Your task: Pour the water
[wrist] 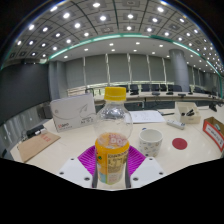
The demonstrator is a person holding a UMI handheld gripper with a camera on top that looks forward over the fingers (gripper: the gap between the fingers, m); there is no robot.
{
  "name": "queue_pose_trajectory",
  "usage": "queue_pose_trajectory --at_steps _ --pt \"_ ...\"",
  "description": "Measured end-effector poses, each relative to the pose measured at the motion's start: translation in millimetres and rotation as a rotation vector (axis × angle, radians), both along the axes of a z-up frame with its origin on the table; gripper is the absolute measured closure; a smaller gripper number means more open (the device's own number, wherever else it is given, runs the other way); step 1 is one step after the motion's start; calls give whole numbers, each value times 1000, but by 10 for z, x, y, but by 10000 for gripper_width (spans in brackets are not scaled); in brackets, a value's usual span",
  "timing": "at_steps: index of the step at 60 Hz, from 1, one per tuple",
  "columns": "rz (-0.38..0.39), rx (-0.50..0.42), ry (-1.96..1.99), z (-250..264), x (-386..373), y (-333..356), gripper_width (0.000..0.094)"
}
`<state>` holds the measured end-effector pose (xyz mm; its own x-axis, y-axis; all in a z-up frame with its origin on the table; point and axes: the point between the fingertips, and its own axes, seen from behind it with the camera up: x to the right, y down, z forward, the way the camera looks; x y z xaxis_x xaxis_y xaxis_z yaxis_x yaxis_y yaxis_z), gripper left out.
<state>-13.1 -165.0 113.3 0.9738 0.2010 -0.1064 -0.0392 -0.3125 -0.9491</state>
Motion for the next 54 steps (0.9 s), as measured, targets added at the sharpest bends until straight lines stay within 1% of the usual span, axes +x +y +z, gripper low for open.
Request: queue_pose_trajectory --at_steps 7,12,16,21,28,30,36,37,45,54 --pt "20 -42 341 403 -306 208 563" --pt "23 -93 650 711 -479 398 563" --pt "45 -135 903 914 -454 577 564" --pt "50 -184 1182 1097 -421 765 564" --pt "18 -244 1482 1057 -296 1044 564" --pt "7 -272 1567 1107 -235 1030 566" --pt "-42 -319 1780 893 -138 1249 565" --pt "-47 -330 1809 931 -110 1197 565" --pt "-102 -380 1962 718 -51 1367 564" --pt "-113 -413 1979 654 -67 1374 565"
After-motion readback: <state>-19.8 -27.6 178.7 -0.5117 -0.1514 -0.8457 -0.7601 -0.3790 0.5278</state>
